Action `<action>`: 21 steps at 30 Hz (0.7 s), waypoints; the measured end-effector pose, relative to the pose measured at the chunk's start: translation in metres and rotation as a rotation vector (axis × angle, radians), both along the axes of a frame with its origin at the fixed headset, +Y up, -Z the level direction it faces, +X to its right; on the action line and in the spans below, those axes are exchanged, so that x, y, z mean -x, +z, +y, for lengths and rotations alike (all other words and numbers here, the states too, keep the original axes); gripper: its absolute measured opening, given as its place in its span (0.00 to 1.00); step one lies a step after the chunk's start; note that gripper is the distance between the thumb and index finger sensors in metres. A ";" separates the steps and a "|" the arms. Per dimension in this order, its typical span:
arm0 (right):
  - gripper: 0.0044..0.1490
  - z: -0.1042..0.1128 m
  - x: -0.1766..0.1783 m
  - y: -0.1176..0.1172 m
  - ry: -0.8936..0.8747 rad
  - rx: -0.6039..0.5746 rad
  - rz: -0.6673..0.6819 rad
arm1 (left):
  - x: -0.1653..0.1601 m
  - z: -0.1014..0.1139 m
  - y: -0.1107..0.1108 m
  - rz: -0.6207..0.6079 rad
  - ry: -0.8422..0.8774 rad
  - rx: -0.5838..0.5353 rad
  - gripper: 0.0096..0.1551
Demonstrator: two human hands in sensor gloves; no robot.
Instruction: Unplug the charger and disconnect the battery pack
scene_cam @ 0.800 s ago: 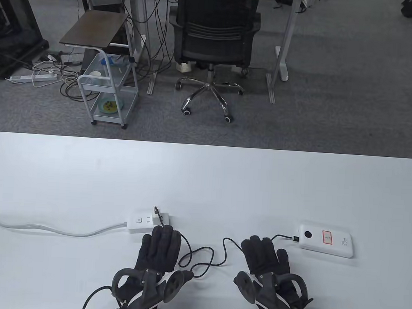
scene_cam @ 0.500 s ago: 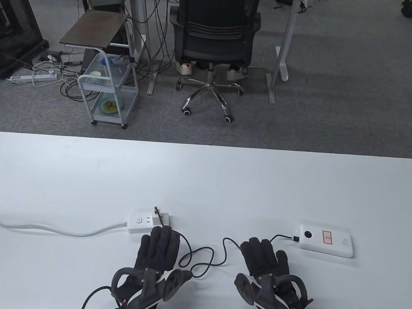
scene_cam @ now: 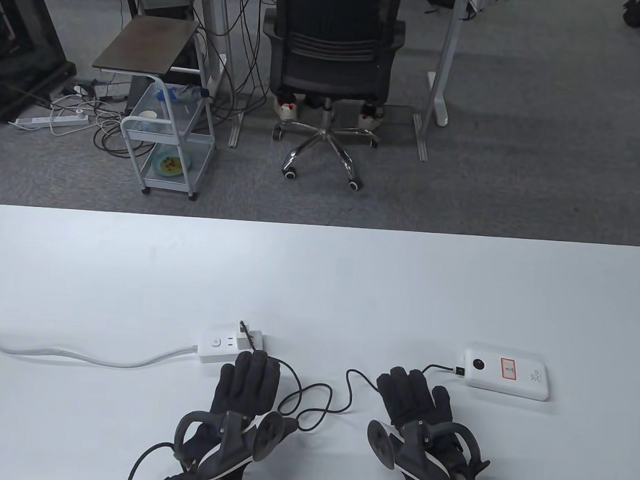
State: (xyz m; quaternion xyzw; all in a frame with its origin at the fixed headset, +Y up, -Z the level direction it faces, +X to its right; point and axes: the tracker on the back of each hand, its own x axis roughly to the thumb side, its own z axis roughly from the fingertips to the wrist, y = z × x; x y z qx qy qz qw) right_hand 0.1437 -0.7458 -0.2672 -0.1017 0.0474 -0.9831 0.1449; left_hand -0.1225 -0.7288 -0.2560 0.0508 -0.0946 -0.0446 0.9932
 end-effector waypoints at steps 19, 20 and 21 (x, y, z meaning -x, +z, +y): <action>0.58 -0.006 0.004 -0.001 0.067 0.003 0.012 | 0.002 0.003 0.000 0.019 -0.032 -0.029 0.60; 0.58 -0.006 0.004 -0.001 0.066 0.003 0.012 | 0.002 0.004 0.000 0.019 -0.035 -0.030 0.60; 0.58 -0.007 0.004 -0.001 0.066 0.004 0.013 | 0.002 0.004 0.000 0.020 -0.037 -0.027 0.60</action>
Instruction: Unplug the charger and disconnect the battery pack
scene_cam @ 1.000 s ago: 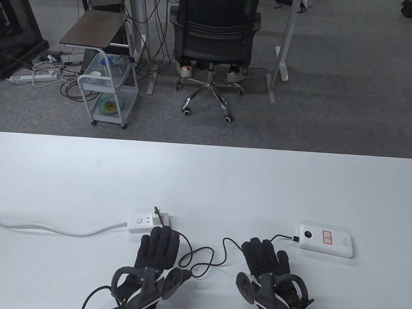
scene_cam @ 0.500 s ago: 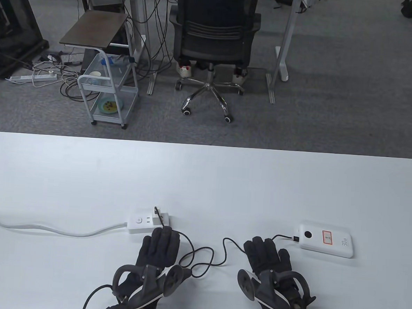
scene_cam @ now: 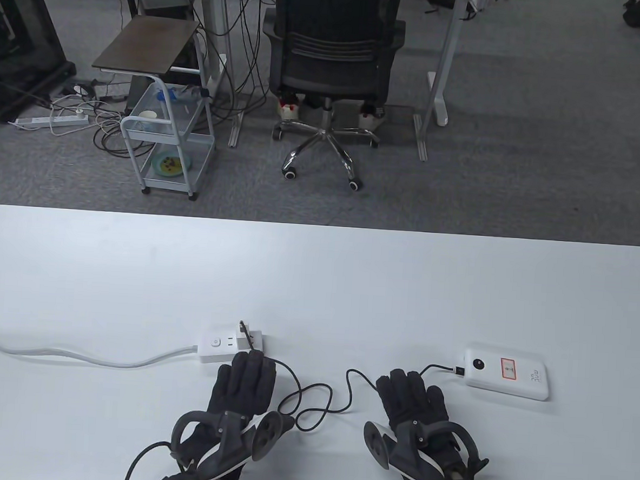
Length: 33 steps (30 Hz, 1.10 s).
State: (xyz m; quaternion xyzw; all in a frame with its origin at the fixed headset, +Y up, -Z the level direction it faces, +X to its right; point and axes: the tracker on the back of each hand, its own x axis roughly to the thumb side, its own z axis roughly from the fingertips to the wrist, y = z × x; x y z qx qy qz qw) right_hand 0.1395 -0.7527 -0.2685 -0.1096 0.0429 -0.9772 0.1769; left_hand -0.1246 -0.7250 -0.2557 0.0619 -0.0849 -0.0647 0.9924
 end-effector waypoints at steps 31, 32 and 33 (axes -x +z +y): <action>0.59 0.038 -0.133 -0.082 0.040 0.078 -0.315 | 0.010 0.001 -0.003 0.025 0.005 0.005 0.60; 0.58 0.036 -0.135 -0.083 0.037 0.080 -0.319 | 0.011 0.000 -0.004 0.027 0.008 0.006 0.60; 0.58 0.033 -0.138 -0.086 0.032 0.095 -0.325 | 0.012 0.000 -0.004 0.027 0.011 0.004 0.60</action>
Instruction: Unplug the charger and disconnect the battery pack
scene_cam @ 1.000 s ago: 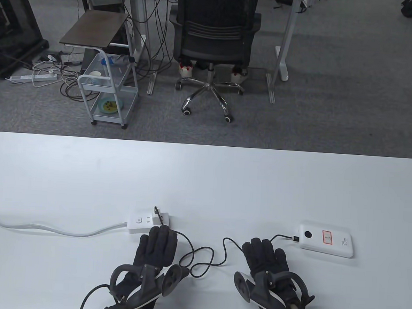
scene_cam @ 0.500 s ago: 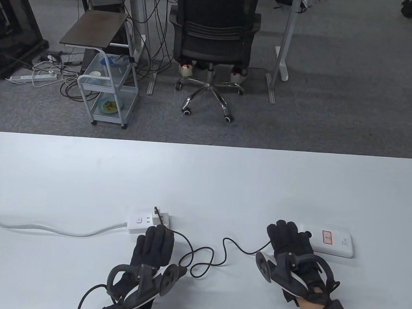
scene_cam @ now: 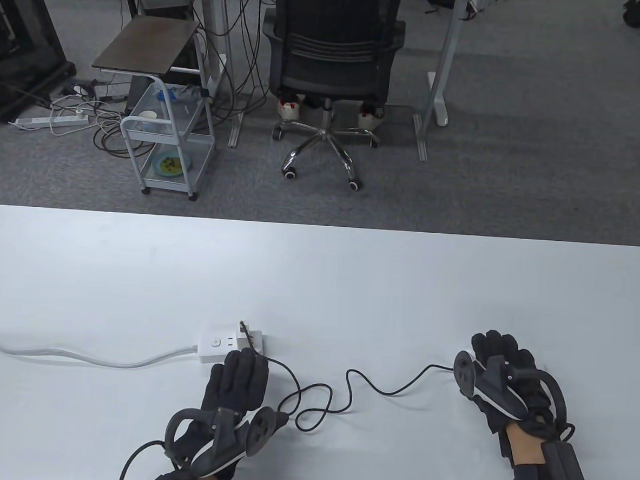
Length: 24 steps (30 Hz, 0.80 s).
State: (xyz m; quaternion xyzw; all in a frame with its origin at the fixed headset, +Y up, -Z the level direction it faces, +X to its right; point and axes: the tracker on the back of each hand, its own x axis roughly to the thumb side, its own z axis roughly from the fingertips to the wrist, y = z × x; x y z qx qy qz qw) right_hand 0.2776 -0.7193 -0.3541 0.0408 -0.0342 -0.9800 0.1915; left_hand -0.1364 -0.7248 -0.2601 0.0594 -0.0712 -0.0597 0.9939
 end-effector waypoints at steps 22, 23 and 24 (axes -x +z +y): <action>0.57 -0.039 -0.061 -0.049 -0.140 0.272 -0.067 | 0.013 0.002 0.004 0.022 0.036 -0.018 0.59; 0.57 -0.040 -0.062 -0.050 -0.155 0.266 -0.057 | 0.013 0.002 0.004 0.019 0.037 -0.021 0.59; 0.57 -0.040 -0.063 -0.050 -0.165 0.266 -0.050 | 0.012 0.003 0.004 0.017 0.041 -0.021 0.59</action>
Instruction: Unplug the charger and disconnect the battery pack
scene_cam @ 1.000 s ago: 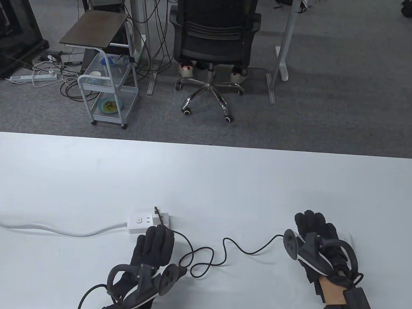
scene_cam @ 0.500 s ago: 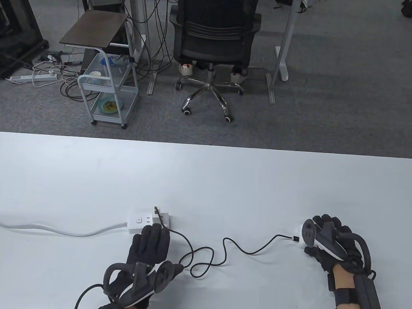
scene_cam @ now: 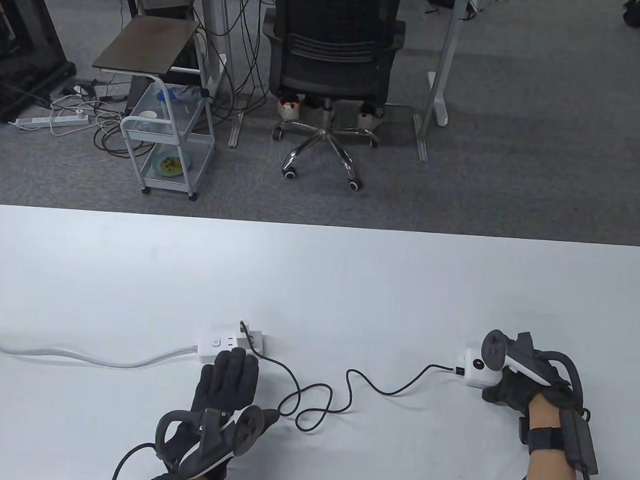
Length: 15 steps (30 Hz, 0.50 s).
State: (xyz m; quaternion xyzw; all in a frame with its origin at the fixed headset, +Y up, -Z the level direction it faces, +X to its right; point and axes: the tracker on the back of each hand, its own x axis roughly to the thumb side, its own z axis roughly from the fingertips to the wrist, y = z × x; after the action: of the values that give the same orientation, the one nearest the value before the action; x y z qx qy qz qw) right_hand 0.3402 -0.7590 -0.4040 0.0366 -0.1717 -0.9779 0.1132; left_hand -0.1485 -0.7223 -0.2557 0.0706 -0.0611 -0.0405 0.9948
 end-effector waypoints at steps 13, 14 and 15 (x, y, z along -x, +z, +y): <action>0.58 -0.003 -0.012 -0.005 -0.142 -0.011 0.030 | 0.000 -0.001 0.001 0.005 -0.015 0.003 0.58; 0.57 -0.003 -0.013 -0.005 -0.147 -0.019 0.034 | 0.000 -0.001 0.001 0.007 -0.018 0.004 0.58; 0.57 -0.004 -0.012 -0.006 -0.142 -0.026 0.036 | 0.000 -0.001 0.001 0.009 -0.021 0.005 0.58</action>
State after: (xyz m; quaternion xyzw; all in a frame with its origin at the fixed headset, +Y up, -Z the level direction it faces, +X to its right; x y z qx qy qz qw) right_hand 0.3525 -0.7630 -0.4095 0.0083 -0.1589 -0.9862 0.0464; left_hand -0.1481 -0.7234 -0.2545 0.0674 -0.0576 -0.0511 0.9948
